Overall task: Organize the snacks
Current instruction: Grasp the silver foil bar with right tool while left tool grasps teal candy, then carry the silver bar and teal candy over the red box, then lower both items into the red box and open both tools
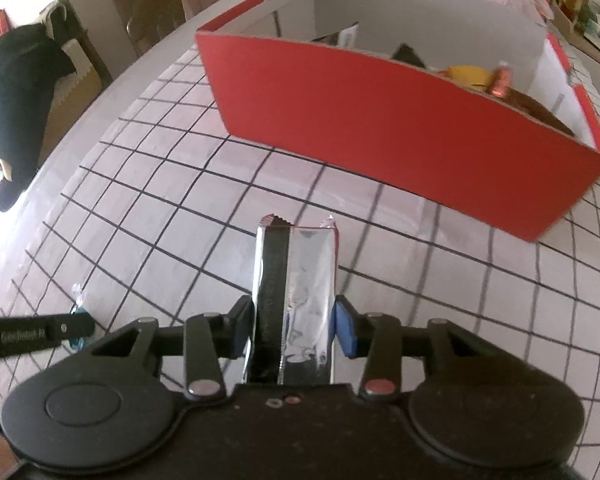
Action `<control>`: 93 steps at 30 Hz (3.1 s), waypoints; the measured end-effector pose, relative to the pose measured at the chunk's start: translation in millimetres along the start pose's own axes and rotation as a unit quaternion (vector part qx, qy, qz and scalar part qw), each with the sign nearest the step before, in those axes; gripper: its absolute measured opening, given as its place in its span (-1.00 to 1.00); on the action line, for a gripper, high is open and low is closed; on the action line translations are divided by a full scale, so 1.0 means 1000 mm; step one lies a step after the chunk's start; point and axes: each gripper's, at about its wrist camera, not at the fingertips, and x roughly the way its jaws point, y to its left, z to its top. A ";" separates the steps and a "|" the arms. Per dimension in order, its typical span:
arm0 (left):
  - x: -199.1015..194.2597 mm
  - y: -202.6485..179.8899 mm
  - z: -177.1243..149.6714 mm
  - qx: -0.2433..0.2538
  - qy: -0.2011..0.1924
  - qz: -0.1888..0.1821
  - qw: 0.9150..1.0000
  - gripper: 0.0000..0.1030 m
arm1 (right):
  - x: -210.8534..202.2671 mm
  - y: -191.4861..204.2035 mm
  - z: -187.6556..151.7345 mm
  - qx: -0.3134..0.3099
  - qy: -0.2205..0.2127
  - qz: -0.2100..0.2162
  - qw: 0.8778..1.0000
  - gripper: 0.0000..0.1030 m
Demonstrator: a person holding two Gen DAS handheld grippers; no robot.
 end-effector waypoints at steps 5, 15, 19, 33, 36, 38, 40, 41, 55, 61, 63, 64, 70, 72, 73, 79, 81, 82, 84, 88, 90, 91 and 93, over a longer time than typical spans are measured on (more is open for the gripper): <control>-0.004 0.001 -0.002 0.005 0.001 -0.007 1.000 -0.77 | -0.017 -0.024 -0.016 0.020 -0.004 0.017 1.000 -0.20; -0.036 -0.008 -0.007 0.020 -0.018 -0.021 0.999 -0.77 | -0.043 -0.060 -0.032 0.058 -0.022 0.035 0.997 -0.20; -0.053 -0.020 -0.008 0.042 -0.036 -0.022 0.998 -0.77 | -0.057 -0.067 -0.033 0.068 -0.038 0.040 0.996 -0.20; -0.091 -0.079 0.030 0.139 -0.084 -0.073 0.984 -0.77 | -0.107 -0.085 -0.002 0.087 -0.109 0.019 0.990 -0.20; -0.099 -0.096 0.044 0.171 -0.096 -0.088 0.977 -0.77 | -0.118 -0.090 0.010 0.095 -0.122 0.008 0.988 -0.20; -0.102 -0.107 0.054 0.192 -0.106 -0.094 0.971 -0.77 | -0.125 -0.093 0.020 0.103 -0.132 0.002 0.986 -0.20; -0.104 -0.118 0.063 0.210 -0.112 -0.103 0.966 -0.77 | -0.128 -0.095 0.030 0.107 -0.139 -0.005 0.984 -0.20; -0.105 -0.124 0.068 0.221 -0.116 -0.106 0.962 -0.77 | -0.130 -0.096 0.036 0.108 -0.142 -0.009 0.984 -0.20; -0.093 -0.187 0.152 0.292 -0.110 -0.151 0.938 -0.77 | -0.108 -0.098 0.111 0.104 -0.146 -0.056 0.982 -0.20; -0.066 -0.211 0.180 0.312 -0.090 -0.154 0.933 -0.77 | -0.080 -0.100 0.138 0.092 -0.130 -0.069 0.985 -0.20; -0.053 -0.221 0.186 0.322 -0.081 -0.147 0.932 -0.77 | -0.067 -0.103 0.145 0.093 -0.119 -0.073 0.986 -0.20; -0.047 -0.225 0.188 0.322 -0.077 -0.141 0.933 -0.77 | -0.061 -0.105 0.148 0.093 -0.114 -0.074 0.986 -0.20; -0.014 -0.244 0.196 0.339 -0.053 -0.120 0.932 -0.77 | -0.022 -0.113 0.158 0.091 -0.083 -0.085 0.989 -0.21; -0.005 -0.248 0.199 0.341 -0.043 -0.122 0.931 -0.77 | -0.012 -0.114 0.160 0.088 -0.074 -0.084 0.990 -0.21; -0.001 -0.250 0.199 0.340 -0.040 -0.122 0.932 -0.77 | -0.007 -0.115 0.161 0.087 -0.070 -0.084 0.990 -0.21; 0.024 -0.260 0.196 0.354 -0.007 -0.111 0.929 -0.77 | 0.014 -0.117 0.160 0.081 -0.054 -0.088 0.991 -0.22; 0.032 -0.263 0.195 0.357 0.007 -0.107 0.928 -0.77 | 0.016 -0.117 0.159 0.082 -0.055 -0.085 0.991 -0.22; 0.035 -0.264 0.196 0.357 0.011 -0.103 0.928 -0.77 | 0.017 -0.117 0.159 0.081 -0.055 -0.085 0.992 -0.21; 0.042 -0.265 0.197 0.356 0.022 -0.096 0.929 -0.77 | 0.019 -0.115 0.158 0.076 -0.054 -0.086 0.992 -0.21; 0.049 -0.264 0.197 0.356 0.031 -0.095 0.929 -0.77 | 0.022 -0.116 0.157 0.076 -0.050 -0.080 0.993 -0.16; 0.049 -0.263 0.197 0.354 0.033 -0.096 0.930 -0.77 | 0.023 -0.116 0.156 0.078 -0.046 -0.074 0.993 -0.17; 0.050 -0.264 0.197 0.353 0.035 -0.095 0.930 -0.76 | 0.023 -0.117 0.156 0.078 -0.046 -0.073 0.993 -0.16; 0.050 -0.262 0.197 0.347 0.040 -0.097 0.932 -0.75 | 0.022 -0.117 0.156 0.079 -0.045 -0.073 0.993 -0.13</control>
